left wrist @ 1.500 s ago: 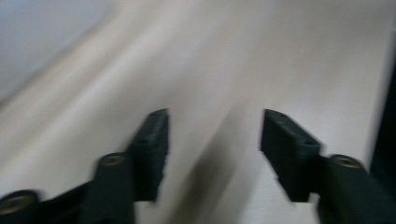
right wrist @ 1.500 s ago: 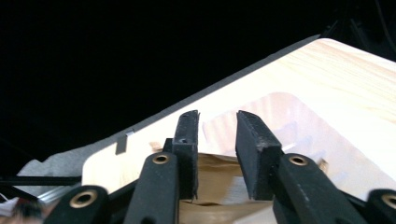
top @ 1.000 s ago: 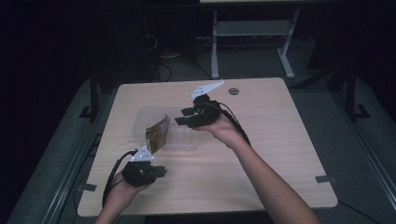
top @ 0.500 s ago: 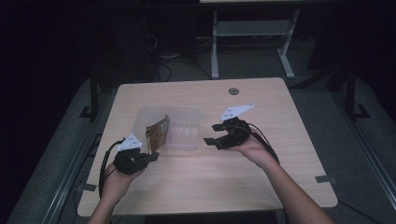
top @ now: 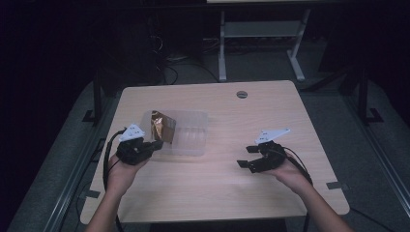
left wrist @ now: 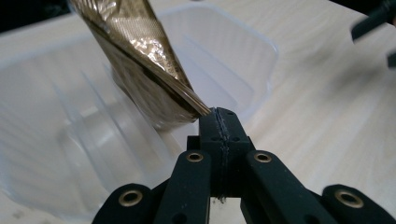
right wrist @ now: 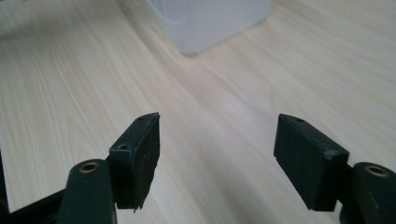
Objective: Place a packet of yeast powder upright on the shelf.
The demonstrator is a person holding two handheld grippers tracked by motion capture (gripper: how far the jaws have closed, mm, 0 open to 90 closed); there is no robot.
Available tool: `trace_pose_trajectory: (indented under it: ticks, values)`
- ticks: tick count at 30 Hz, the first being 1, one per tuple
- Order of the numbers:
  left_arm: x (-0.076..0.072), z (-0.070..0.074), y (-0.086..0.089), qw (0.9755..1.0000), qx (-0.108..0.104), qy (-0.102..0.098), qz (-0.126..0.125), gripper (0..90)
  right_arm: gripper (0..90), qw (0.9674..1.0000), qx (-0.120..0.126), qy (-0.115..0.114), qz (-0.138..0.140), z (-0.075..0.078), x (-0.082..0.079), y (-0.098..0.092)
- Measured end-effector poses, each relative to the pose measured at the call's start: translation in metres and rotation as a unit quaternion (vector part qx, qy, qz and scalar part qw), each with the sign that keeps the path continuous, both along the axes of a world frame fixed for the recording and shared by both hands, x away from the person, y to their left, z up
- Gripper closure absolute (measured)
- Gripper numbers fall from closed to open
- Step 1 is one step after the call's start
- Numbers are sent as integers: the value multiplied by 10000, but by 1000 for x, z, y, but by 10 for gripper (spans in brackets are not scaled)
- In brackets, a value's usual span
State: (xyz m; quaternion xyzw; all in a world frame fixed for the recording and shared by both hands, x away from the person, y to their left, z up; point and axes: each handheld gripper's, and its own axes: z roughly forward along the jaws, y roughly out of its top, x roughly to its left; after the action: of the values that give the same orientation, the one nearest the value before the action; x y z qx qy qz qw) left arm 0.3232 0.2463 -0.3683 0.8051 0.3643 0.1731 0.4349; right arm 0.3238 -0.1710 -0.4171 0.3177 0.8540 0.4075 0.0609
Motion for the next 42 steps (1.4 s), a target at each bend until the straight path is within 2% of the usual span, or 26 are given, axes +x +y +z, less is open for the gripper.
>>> trace_pose_trajectory:
  ticks: [3,9,11,14,15,16,21,24,27,32,36,42]
  values:
    - [9,8,-2,9999,6,-97,31,898,289,9999,-99,60,-12,-7,-5,-7]
    - [30,19,-8,9996,155,-217,96,898,268,9994,-329,24,-48,-21,-9,-17]
    - [38,22,-8,9994,241,-232,115,898,266,9994,-323,70,-75,-24,-11,-18]
    - [48,24,-9,9994,244,-213,159,898,264,9995,-316,62,-71,-28,-10,-18]
    - [50,24,-10,9994,230,-201,150,898,261,9994,-338,0,-25,-29,-9,-18]
    - [50,24,-11,9994,221,-207,139,898,255,9994,-334,33,-63,-29,-10,-17]
    - [40,22,-13,9999,138,-103,0,898,247,9996,-285,26,-57,-28,-13,-17]
    - [29,18,-14,9999,59,83,-140,898,238,9998,-202,25,-85,-26,-17,-19]
    - [17,12,-16,9995,14,169,-263,898,227,9999,-151,-58,-52,-24,-22,-23]
    - [-1,3,-20,9986,39,270,-455,886,208,9997,-106,-80,-196,-23,-28,-28]
    - [-11,-6,-24,9966,72,521,-630,823,194,9996,-144,-112,-214,-25,-33,-33]
    - [-27,-25,-33,9931,219,797,-837,656,169,9994,-221,-183,-216,-29,-39,-38]
